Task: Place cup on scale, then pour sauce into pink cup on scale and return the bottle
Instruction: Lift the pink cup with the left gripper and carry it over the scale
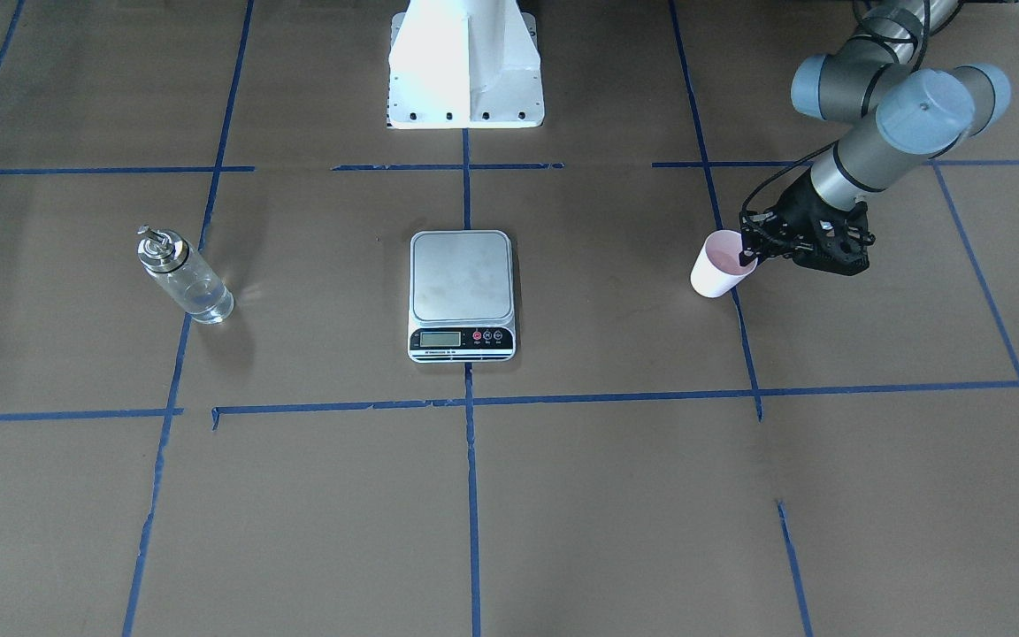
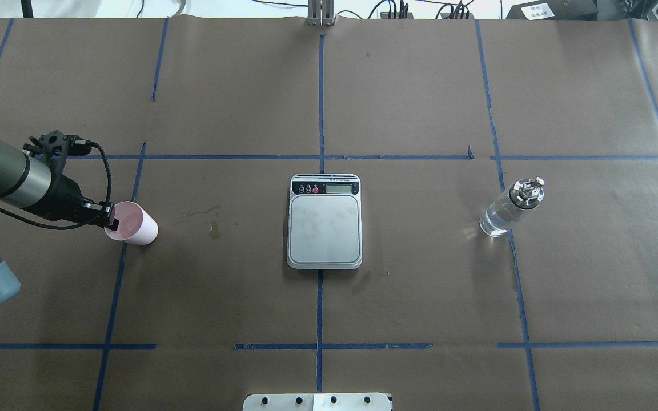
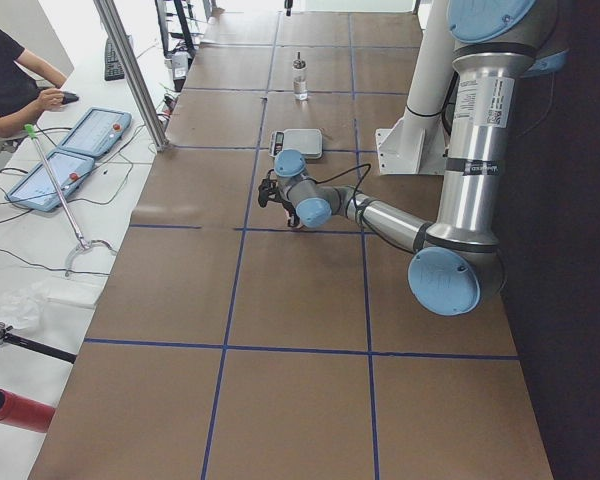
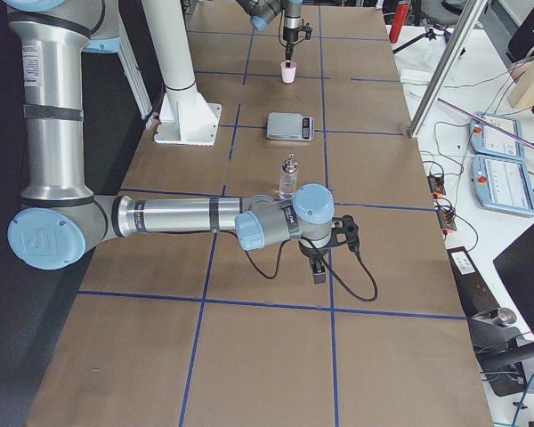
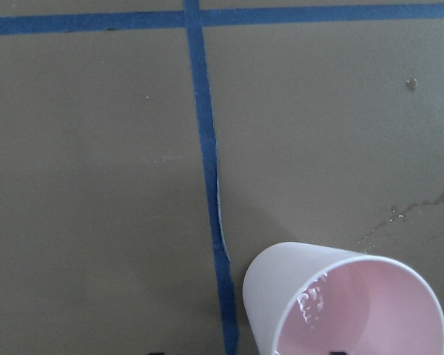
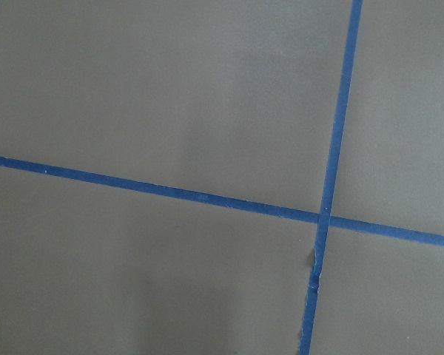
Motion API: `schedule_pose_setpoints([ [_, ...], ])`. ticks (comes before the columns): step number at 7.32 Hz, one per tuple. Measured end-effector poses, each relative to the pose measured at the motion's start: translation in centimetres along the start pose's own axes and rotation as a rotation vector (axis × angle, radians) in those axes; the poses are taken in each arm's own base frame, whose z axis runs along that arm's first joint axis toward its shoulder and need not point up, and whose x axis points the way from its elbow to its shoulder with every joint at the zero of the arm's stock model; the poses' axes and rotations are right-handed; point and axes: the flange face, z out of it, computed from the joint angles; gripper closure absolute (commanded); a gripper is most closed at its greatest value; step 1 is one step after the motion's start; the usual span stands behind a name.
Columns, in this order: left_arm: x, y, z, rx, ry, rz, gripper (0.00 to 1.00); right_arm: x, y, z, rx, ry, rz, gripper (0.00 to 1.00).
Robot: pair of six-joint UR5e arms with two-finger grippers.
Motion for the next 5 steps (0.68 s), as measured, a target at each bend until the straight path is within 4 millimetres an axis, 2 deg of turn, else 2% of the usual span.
schedule_pose_setpoints([
  [1,1.6,-0.7,-0.5,0.0,0.003,-0.048,1.0,0.0,0.0,0.0,0.0,0.0,0.0,0.0],
  [2,4.8,-2.1,-1.5,0.003,0.007,-0.123,1.0,-0.1,0.0,0.0,0.001,0.0,-0.001,0.0],
  [3,9.6,-4.2,-2.7,0.005,0.014,-0.207,1.0,-0.1,0.0,-0.1,0.001,-0.001,-0.002,0.0],
  [5,21.0,-6.9,-3.8,-0.024,0.014,-0.292,1.0,-0.4,-0.1,-0.2,0.003,-0.01,-0.006,0.0],
])
